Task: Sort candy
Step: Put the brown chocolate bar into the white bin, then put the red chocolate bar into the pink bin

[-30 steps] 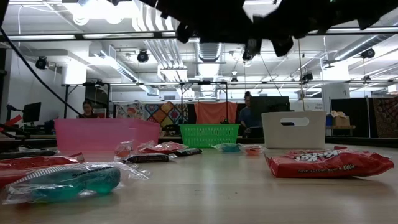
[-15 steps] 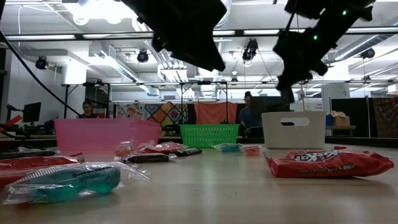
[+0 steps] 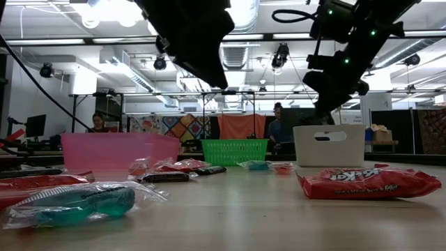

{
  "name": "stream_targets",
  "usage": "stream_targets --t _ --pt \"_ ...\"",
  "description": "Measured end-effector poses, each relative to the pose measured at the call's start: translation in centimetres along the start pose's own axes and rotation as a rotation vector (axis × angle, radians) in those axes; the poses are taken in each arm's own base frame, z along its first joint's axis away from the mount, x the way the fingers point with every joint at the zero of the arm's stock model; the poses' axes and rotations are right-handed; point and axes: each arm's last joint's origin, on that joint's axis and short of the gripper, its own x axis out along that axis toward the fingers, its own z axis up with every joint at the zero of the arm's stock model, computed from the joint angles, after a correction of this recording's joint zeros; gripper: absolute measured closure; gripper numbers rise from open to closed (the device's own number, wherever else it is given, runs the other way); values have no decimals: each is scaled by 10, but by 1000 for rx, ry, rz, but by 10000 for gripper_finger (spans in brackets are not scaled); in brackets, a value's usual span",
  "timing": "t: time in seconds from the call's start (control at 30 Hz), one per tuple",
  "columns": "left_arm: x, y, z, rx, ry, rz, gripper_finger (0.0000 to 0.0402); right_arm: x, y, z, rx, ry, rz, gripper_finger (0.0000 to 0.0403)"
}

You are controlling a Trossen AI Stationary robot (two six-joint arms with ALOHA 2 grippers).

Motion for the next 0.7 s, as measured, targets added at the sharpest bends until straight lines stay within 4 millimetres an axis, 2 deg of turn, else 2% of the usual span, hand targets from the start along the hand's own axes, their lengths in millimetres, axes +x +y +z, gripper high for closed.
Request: stream_targets --t 0.37,0.7 --pt "-1 2 -15 -18 179 -92 233 2 2 1 16 -10 -3 258" --pt "-8 7 -35 -111 508 -180 233 2 2 1 16 -10 -2 228"
